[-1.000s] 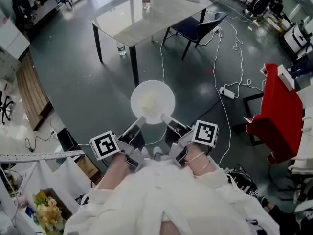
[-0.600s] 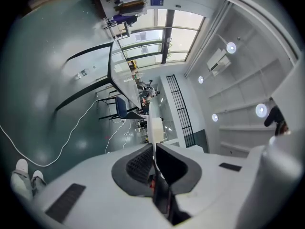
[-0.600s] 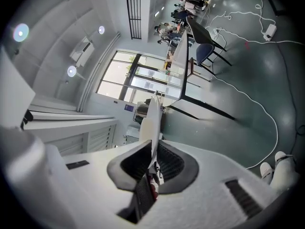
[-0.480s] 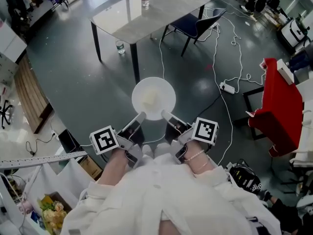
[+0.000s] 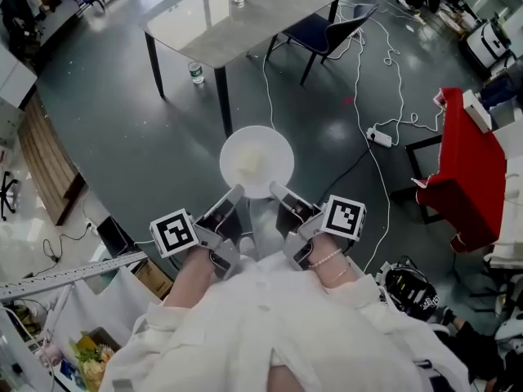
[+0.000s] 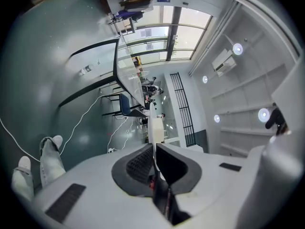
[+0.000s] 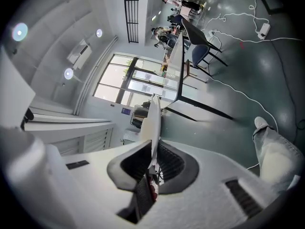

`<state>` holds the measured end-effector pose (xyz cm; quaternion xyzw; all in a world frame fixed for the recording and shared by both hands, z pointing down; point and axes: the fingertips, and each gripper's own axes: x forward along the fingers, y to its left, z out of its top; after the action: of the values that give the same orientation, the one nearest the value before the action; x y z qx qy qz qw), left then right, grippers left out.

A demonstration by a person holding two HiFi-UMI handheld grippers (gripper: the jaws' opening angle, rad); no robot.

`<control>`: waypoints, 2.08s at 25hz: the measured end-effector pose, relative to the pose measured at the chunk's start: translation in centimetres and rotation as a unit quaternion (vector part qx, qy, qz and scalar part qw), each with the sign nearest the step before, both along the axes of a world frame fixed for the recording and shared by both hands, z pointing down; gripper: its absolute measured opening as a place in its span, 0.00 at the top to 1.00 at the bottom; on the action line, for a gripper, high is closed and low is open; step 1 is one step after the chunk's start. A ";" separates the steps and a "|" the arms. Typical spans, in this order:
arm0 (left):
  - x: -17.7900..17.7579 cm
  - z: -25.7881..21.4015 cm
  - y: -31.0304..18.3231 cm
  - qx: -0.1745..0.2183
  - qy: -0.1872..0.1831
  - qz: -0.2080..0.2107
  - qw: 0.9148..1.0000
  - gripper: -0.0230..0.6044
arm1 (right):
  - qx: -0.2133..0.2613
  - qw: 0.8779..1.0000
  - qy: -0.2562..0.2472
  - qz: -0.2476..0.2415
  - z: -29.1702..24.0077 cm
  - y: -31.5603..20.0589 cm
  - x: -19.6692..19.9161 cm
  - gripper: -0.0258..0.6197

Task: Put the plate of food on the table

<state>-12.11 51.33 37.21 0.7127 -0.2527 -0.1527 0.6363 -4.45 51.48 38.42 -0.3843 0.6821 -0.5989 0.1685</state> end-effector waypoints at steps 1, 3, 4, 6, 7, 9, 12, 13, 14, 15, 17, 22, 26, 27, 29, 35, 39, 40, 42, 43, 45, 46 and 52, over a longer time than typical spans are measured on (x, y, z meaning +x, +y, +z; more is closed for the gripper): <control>0.1 0.1 -0.6 0.001 0.000 -0.001 1.000 0.92 | -0.003 1.000 -0.003 0.002 0.2 -0.6 0.1 0.94; 0.3 0.3 -2.0 0.000 0.001 -0.005 1.000 0.92 | -0.002 1.000 -0.008 0.001 0.5 -2.1 0.4 0.94; 0.5 0.4 -2.9 0.000 0.003 -0.008 1.000 0.92 | 0.000 1.000 -0.010 -0.001 0.4 -3.1 0.5 0.94; 1.2 0.3 -5.2 0.002 0.005 -0.012 1.000 0.92 | 0.007 1.000 -0.013 -0.007 0.1 -5.6 1.1 0.94; 1.6 0.2 -6.4 0.004 0.002 -0.013 1.000 0.92 | 0.011 1.000 -0.012 -0.010 0.0 -6.8 1.5 0.94; 2.3 0.1 -8.7 0.008 -0.008 -0.012 1.000 0.92 | 0.015 1.000 -0.012 -0.012 -0.2 -9.2 2.4 0.94; 3.2 -0.5 -11.9 0.024 -0.012 -0.013 1.000 0.92 | 0.016 1.000 -0.023 -0.015 -0.3 -12.5 3.2 0.94; 3.6 -0.6 -13.1 0.027 -0.012 -0.016 0.999 0.92 | 0.016 0.999 -0.025 -0.019 -0.4 -13.8 3.5 0.94; 3.9 -0.8 -14.4 0.029 -0.012 -0.021 0.999 0.92 | 0.018 0.999 -0.025 -0.023 -0.6 -15.2 3.9 0.94; 4.4 -0.9 -15.8 0.031 -0.013 -0.027 0.999 0.92 | 0.020 0.999 -0.024 -0.028 -0.8 -16.6 4.4 0.94; 5.4 -1.1 -18.4 0.037 -0.015 -0.041 0.998 0.92 | 0.025 0.999 -0.021 -0.034 -1.2 -19.2 5.3 0.94; 8.6 -1.1 -23.6 0.046 -0.011 -0.050 0.998 0.92 | 0.031 0.999 -0.013 -0.041 -1.4 -24.6 8.7 0.94; 9.6 -1.0 -26.4 0.049 -0.021 -0.062 0.997 0.92 | 0.032 0.998 -0.016 -0.048 -0.9 -27.6 9.9 0.94; 9.6 -0.9 -27.0 0.049 -0.022 -0.066 0.996 0.92 | 0.033 0.998 -0.020 -0.050 -0.9 -28.2 9.9 0.94; 9.7 -0.9 -27.7 0.051 -0.019 -0.068 0.996 0.92 | 0.042 0.997 -0.023 -0.059 -1.0 -29.1 9.8 0.94; 9.4 0.0 -28.9 0.039 -0.028 -0.064 0.997 0.92 | 0.043 0.996 -0.010 -0.072 -0.2 -30.4 9.5 0.94; 9.7 1.0 -30.5 0.030 -0.033 -0.056 0.997 0.92 | 0.026 0.998 -0.009 -0.063 0.8 -31.7 10.0 0.94; 9.9 1.1 -31.0 0.028 -0.034 -0.054 0.998 0.92 | 0.025 0.998 -0.010 -0.061 0.9 -32.2 10.2 0.94; 10.0 1.3 -32.2 0.023 -0.036 -0.048 0.998 0.92 | 0.026 0.998 -0.007 -0.060 1.0 -33.3 10.3 0.94; 10.0 1.3 -32.9 0.021 -0.036 -0.044 0.998 0.92 | 0.026 0.998 -0.005 -0.060 1.0 -34.0 10.2 0.94; 10.0 1.4 -34.5 0.018 -0.035 -0.038 0.999 0.92 | 0.023 0.998 -0.002 -0.060 1.2 -35.4 10.2 0.94; 10.1 1.5 -35.3 0.018 -0.037 -0.035 0.999 0.92 | 0.020 0.998 -0.001 -0.058 1.3 -36.2 10.3 0.94; 9.7 1.6 -41.1 0.014 -0.029 -0.035 0.999 0.92 | 0.016 0.999 -0.012 -0.050 1.5 -42.0 9.8 0.94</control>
<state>-2.38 10.22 38.83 0.7165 -0.2933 -0.1573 0.6131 5.34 9.51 39.93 -0.3400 0.7080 -0.5999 0.1526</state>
